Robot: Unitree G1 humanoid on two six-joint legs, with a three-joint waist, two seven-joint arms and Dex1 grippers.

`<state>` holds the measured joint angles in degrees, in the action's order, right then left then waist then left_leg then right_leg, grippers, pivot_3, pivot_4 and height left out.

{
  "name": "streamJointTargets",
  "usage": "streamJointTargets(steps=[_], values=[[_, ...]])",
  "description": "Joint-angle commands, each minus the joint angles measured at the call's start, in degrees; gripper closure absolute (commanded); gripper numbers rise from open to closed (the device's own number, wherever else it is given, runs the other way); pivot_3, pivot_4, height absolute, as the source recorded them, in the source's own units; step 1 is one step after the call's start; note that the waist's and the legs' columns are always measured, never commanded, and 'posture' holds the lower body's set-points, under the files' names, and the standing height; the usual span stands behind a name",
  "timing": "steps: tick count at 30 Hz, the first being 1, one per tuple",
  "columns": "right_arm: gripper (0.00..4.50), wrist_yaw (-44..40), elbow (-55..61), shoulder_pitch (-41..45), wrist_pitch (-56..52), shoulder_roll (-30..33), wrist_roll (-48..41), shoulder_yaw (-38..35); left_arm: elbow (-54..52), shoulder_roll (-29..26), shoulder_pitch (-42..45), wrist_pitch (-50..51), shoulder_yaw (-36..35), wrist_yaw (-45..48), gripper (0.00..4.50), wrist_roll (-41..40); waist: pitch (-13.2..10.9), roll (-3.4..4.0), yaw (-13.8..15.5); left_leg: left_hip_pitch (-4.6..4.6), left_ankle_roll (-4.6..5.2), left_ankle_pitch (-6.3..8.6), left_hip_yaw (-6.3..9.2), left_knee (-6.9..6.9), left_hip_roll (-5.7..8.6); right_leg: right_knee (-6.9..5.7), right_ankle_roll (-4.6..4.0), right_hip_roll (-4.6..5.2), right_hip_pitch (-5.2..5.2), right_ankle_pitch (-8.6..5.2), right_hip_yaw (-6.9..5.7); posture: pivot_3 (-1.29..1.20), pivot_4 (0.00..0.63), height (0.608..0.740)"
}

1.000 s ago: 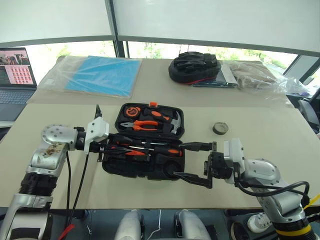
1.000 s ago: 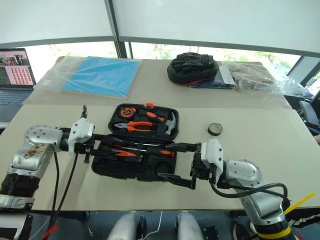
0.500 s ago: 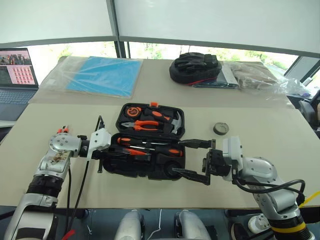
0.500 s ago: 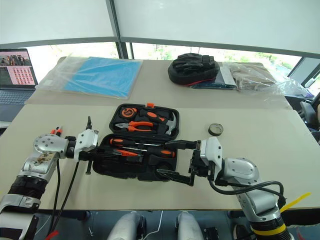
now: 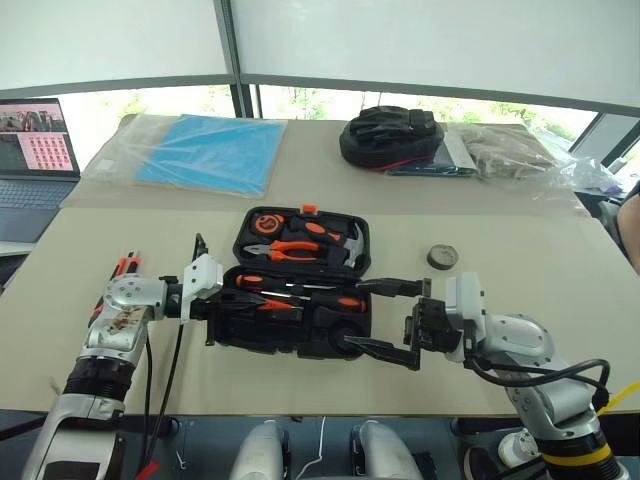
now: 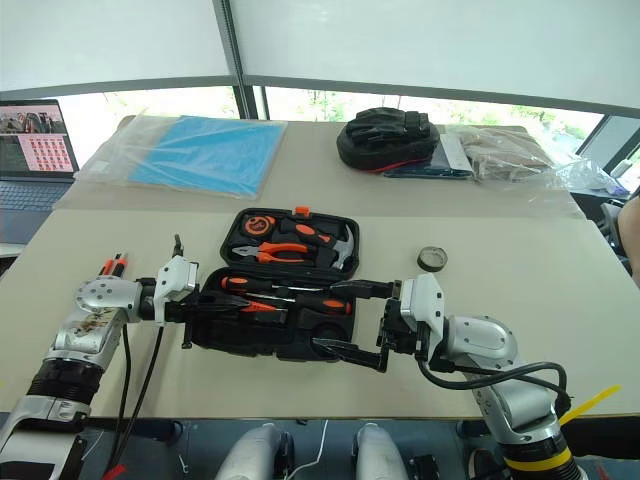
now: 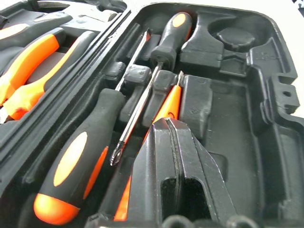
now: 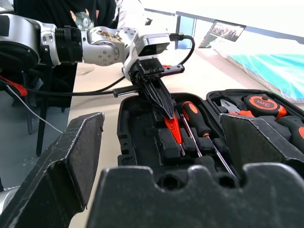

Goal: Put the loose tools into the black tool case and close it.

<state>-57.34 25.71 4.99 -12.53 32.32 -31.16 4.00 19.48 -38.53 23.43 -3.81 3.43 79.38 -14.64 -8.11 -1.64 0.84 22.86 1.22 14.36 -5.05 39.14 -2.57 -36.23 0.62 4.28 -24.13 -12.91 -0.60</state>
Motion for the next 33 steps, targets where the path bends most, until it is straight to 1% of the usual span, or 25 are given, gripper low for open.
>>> streamJointTargets(steps=[1, 7, 10, 12, 14, 15, 16, 18, 21, 23, 24, 26, 27, 29, 31, 33], values=[[0.00, -0.36, 1.41, 0.33, 0.30, 0.16, -1.04, -0.67, 2.09, 0.11, 0.07, 0.91, 2.58, -3.25, 4.48, 4.54, 0.01, 0.00, 0.07, -0.01, 0.00, 0.00, 0.00, 0.00, 0.01, 0.00, 0.00, 0.01, 0.02, 0.00, -0.01, 0.00, 0.150, 0.740], [0.00, -0.17, 1.59, -0.17, 0.30, 0.01, -0.93, -0.46, 1.38, -0.75, -1.60, 0.60, 5.06, -3.22, 4.48, 7.11, 0.18, 0.12, -0.09, -0.10, 0.00, 0.00, 0.00, -0.01, -0.01, -0.01, 0.01, 0.00, 0.06, 0.00, 0.04, 0.00, 0.150, 0.740], [0.00, -0.04, 1.62, -0.41, 0.36, -0.09, -0.92, -0.44, -1.52, -0.56, -3.11, 2.58, 4.21, -3.20, 4.48, 4.67, 0.28, 0.12, -0.12, -0.11, 0.00, 0.00, -0.01, -0.01, -0.02, 0.00, 0.01, 0.00, 0.07, 0.00, 0.04, 0.00, 0.150, 0.740], [0.00, -0.01, 1.57, -0.43, 0.45, -0.17, -0.94, -0.49, -4.89, -0.57, -4.80, 3.50, 1.85, -3.31, 4.48, 1.35, 0.29, 0.12, -0.16, -0.11, 0.01, 0.00, -0.01, -0.01, -0.03, 0.00, 0.01, 0.01, 0.07, 0.00, 0.06, 0.00, 0.150, 0.740], [0.00, -0.15, 0.89, -0.30, 1.41, -0.60, -0.68, -0.62, -9.54, -0.87, -7.96, 4.17, -3.56, -6.39, 3.98, -2.46, 0.28, 0.12, -0.24, -0.10, 0.01, 0.00, -0.01, -0.02, -0.11, 0.00, 0.00, 0.01, 0.03, 0.00, 0.07, 0.00, 0.150, 0.740], [0.00, -0.22, 0.60, -0.23, 1.83, -0.80, -0.59, -0.70, -11.20, -1.06, -9.16, 4.58, -5.48, -7.61, 3.84, -3.66, 0.28, 0.12, -0.48, -0.08, 0.01, 0.00, -0.01, -0.02, -0.12, 0.00, 0.00, 0.00, 0.00, 0.00, 0.08, 0.00, 0.150, 0.740], [0.00, -0.34, 0.43, -0.27, 2.27, -0.99, -0.54, -0.83, -13.13, -1.30, -10.64, 5.12, -7.45, -8.93, 3.40, -4.85, 0.28, 0.11, -0.66, -0.04, 0.01, 0.01, -0.01, -0.03, -0.17, 0.00, -0.01, -0.03, -0.04, 0.00, 0.09, 0.00, 0.150, 0.740], [0.00, -0.85, -0.39, -0.16, 3.94, -1.76, -0.31, -1.03, -17.89, -1.50, -15.57, 6.88, -13.73, -13.21, 2.70, -7.55, 0.26, 0.10, -0.87, -0.03, 0.00, 0.00, 0.01, -0.07, -0.21, 0.00, -0.03, -0.05, -0.09, 0.00, 0.08, 0.00, 0.150, 0.740], [0.00, -1.13, -2.79, 0.11, 8.37, -4.12, 1.05, -0.89, -25.97, -0.43, -28.34, 9.23, -26.00, -20.02, 1.62, -10.67, 0.23, 0.03, -1.73, -0.03, 0.00, 0.01, 0.01, -0.17, -0.27, 0.04, -0.05, -0.04, -0.13, 0.00, 0.10, 0.00, 0.150, 0.740], [0.00, -1.60, -3.91, -0.02, 10.09, -5.39, 1.30, -0.46, -30.63, 2.33, -36.61, 10.12, -33.03, -24.89, 0.91, -11.82, 0.22, 0.02, -1.84, -0.05, 0.03, 0.04, -0.01, -0.22, -0.26, 0.06, -0.04, 0.04, -0.14, 0.00, 0.11, 0.00, 0.150, 0.740], [0.00, -1.74, -4.40, -0.13, 10.91, -6.20, 1.12, -0.43, -32.51, 4.71, -40.45, 9.91, -36.54, -27.89, 0.50, -12.24, 0.22, 0.02, -1.69, -0.06, 0.04, 0.05, -0.03, -0.24, -0.27, 0.11, -0.05, 0.08, -0.13, 0.00, 0.11, 0.00, 0.150, 0.740], [0.00, -1.87, -5.06, -0.24, 11.68, -7.32, 0.59, -0.36, -34.89, 9.01, -46.49, 8.70, -41.71, -32.57, 0.04, -12.22, 0.21, 0.00, -1.47, -0.05, 0.04, 0.06, -0.04, -0.23, -0.24, 0.15, -0.02, 0.14, -0.11, 0.00, 0.09, 0.00, 0.150, 0.740], [0.00, -2.00, -5.25, -0.27, 11.87, -7.62, 0.38, -0.35, -35.63, 10.29, -48.20, 8.33, -43.01, -33.96, 0.04, -12.09, 0.21, -0.06, -1.33, -0.04, 0.04, 0.06, -0.04, -0.22, -0.22, 0.17, -0.01, 0.15, -0.09, 0.01, 0.08, 0.00, 0.150, 0.740], [0.00, -3.45, -5.06, -0.14, 11.84, -9.05, -2.91, -0.70, -35.94, 15.34, -52.77, 7.74, -47.46, -39.29, 0.04, -12.12, 0.17, -0.14, -0.80, -0.06, 0.04, 0.06, -0.01, -0.19, -0.22, 0.20, 0.00, 0.17, -0.03, 0.01, 0.04, 0.00, 0.150, 0.740], [0.00, -4.42, -4.99, -0.03, 13.02, -10.51, -4.25, -0.66, -35.32, 20.51, -56.77, 7.29, -51.69, -43.98, 0.04, -13.50, 0.20, -0.25, -0.68, -0.09, 0.03, 0.06, -0.02, -0.18, -0.25, 0.23, -0.03, 0.17, -0.04, 0.00, 0.03, 0.00, 0.150, 0.740], [0.00, -4.94, -5.01, 0.05, 13.61, -11.44, -4.61, -0.55, -34.63, 22.67, -58.02, 7.84, -53.61, -46.66, 0.04, -14.83, 0.20, -0.33, -0.66, -0.13, 0.02, 0.07, -0.04, -0.19, -0.28, 0.22, -0.17, 0.16, -0.04, -0.11, 0.04, 0.00, 0.150, 0.740]])
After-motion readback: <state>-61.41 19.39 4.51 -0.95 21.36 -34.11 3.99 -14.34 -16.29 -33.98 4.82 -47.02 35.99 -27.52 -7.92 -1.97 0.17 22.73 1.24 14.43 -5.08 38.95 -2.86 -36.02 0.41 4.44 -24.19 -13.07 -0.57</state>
